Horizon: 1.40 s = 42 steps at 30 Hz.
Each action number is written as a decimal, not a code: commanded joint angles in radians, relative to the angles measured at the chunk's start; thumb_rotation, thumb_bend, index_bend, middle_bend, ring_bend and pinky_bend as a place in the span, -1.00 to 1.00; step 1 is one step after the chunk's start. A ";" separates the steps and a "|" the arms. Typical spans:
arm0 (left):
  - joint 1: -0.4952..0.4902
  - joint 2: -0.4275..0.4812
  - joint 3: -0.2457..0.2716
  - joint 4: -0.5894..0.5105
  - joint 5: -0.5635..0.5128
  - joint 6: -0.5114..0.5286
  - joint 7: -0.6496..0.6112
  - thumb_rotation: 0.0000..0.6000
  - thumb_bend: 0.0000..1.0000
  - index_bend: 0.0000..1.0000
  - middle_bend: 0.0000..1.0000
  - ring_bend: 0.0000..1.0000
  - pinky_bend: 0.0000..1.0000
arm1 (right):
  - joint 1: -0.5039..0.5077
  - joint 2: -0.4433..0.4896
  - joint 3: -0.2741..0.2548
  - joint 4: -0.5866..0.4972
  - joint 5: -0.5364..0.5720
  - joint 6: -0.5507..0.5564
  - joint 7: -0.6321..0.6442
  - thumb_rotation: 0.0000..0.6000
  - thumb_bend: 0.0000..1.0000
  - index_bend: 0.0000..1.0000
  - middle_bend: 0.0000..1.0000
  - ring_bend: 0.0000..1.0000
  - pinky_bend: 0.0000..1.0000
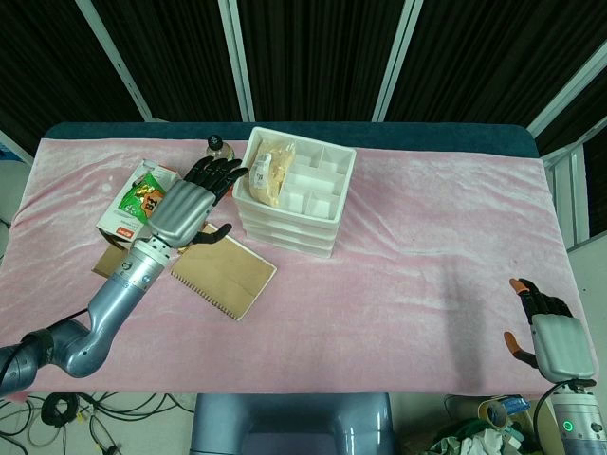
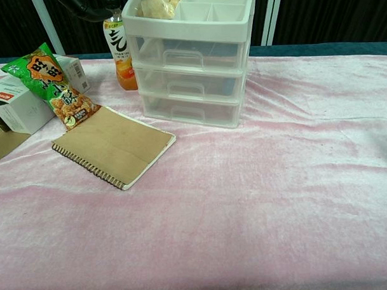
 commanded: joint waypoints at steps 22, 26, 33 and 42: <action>0.030 0.040 0.014 -0.049 0.034 0.048 -0.014 1.00 -0.37 -0.92 -0.88 -1.00 -0.96 | -0.001 0.006 -0.006 0.004 -0.015 0.002 0.008 1.00 -0.49 -0.73 -0.79 -0.56 -0.58; 0.028 0.033 0.009 -0.044 0.024 0.046 -0.027 1.00 -0.37 -0.93 -0.88 -1.00 -0.95 | -0.002 0.008 -0.002 0.005 -0.006 0.003 0.014 1.00 -0.50 -0.73 -0.79 -0.56 -0.58; 0.039 0.012 0.022 -0.018 0.008 0.055 -0.018 1.00 -0.37 -0.93 -0.80 -0.81 -0.65 | -0.003 0.010 -0.004 0.001 -0.010 0.004 0.018 1.00 -0.50 -0.73 -0.79 -0.56 -0.58; 0.059 0.058 0.043 -0.096 -0.059 -0.088 -0.201 1.00 -0.37 -0.94 -0.27 0.05 0.35 | -0.004 0.008 -0.005 0.001 -0.008 0.002 0.018 1.00 -0.49 -0.73 -0.79 -0.56 -0.58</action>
